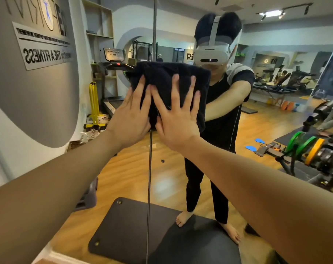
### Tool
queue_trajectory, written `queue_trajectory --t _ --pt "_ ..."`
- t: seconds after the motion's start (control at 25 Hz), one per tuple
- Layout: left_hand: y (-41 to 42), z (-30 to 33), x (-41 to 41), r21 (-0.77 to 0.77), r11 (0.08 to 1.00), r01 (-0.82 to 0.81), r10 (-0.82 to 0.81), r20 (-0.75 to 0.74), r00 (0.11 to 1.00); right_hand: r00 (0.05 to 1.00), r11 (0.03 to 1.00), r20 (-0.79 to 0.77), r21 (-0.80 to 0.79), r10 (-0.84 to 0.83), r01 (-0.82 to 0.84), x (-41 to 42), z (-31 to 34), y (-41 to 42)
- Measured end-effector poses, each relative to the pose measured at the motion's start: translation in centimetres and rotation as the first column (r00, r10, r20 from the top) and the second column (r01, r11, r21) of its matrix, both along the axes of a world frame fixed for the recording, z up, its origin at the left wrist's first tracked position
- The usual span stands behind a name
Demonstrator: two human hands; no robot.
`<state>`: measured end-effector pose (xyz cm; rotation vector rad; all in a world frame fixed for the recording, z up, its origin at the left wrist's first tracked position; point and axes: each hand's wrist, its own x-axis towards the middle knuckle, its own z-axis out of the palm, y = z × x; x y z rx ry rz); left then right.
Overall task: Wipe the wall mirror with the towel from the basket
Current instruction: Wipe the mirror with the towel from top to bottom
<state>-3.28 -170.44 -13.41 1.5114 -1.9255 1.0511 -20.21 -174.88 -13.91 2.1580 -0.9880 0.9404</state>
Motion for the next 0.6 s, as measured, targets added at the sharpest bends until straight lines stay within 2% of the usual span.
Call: queue_trajectory --t 0.24,0.44,0.6 --pt "0.4 -6.2 -2.5 0.106 0.991 0.077 -0.053 -0.211 0.976 0.999 0.999 -0.031 0.05 -0.021 0.023 -1.4 -5.5 0.8" --pt "2.5 -9.7 -6.2 0.212 0.976 0.047 -0.001 -0.212 0.977 0.993 0.996 -0.115 0.082 -0.01 0.02 -5.3 -9.3 1.2" --pt "1.1 -12.6 -10.1 0.247 0.95 0.191 -0.107 -0.317 0.943 0.989 0.993 -0.14 0.097 -0.053 0.067 -9.4 -11.0 1.5"
